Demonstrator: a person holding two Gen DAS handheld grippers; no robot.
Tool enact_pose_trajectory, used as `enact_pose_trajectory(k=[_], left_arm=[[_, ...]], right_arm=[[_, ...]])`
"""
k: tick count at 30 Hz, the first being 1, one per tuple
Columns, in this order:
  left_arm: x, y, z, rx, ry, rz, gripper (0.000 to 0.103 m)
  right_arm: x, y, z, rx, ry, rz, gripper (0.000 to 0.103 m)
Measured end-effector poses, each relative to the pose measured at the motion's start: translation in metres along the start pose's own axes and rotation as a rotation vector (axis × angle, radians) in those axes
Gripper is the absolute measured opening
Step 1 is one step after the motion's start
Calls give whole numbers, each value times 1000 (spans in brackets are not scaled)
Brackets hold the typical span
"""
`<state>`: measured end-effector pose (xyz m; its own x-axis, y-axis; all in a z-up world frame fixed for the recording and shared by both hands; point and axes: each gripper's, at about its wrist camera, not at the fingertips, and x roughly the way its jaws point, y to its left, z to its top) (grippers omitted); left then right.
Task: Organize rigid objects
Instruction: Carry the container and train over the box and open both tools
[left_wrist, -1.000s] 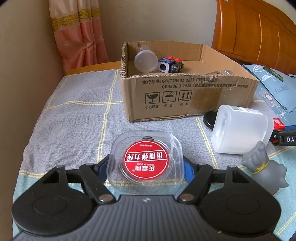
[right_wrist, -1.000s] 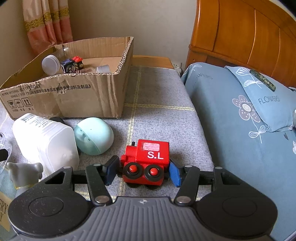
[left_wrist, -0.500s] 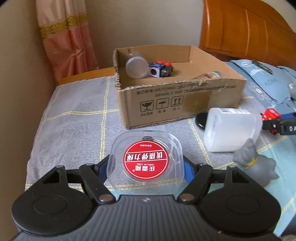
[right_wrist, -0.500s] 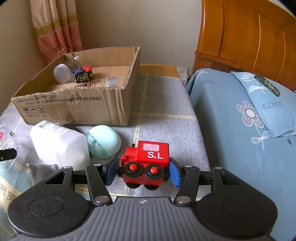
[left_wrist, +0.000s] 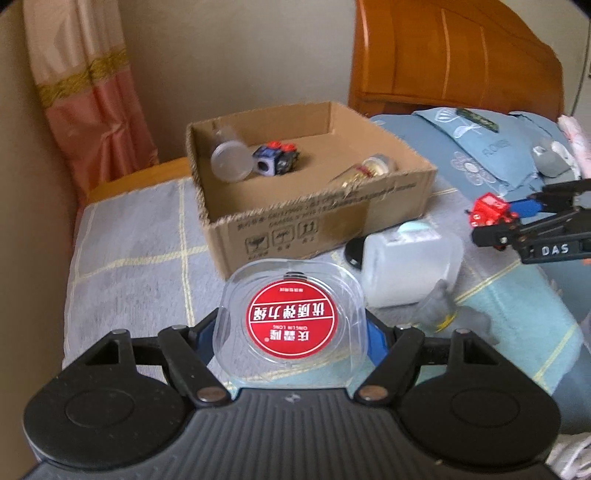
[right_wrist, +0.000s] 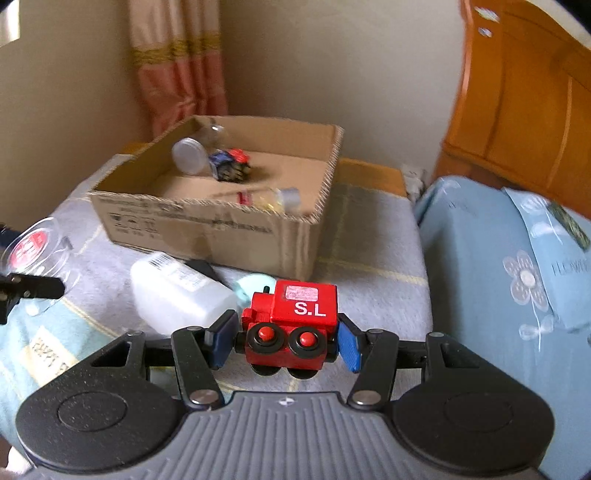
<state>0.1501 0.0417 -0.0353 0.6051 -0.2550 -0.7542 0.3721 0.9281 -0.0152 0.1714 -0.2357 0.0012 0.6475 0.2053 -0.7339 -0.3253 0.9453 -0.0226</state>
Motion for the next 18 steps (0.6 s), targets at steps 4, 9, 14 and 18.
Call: enact_pose_trajectory(k=[4, 9, 14, 18], left_arm=[[-7, -2, 19, 30, -18, -24, 74], [-13, -5, 51, 57, -67, -41, 74], [-7, -8, 83, 78, -103, -13, 74], [6, -6, 103, 61, -106, -2, 74]], right_arm=[[-8, 4, 12, -30, -26, 39, 62], [-11, 9, 30, -54, -64, 74, 62], [-9, 14, 49, -54, -88, 106, 62], [-4, 16, 62, -51, -102, 121, 62]])
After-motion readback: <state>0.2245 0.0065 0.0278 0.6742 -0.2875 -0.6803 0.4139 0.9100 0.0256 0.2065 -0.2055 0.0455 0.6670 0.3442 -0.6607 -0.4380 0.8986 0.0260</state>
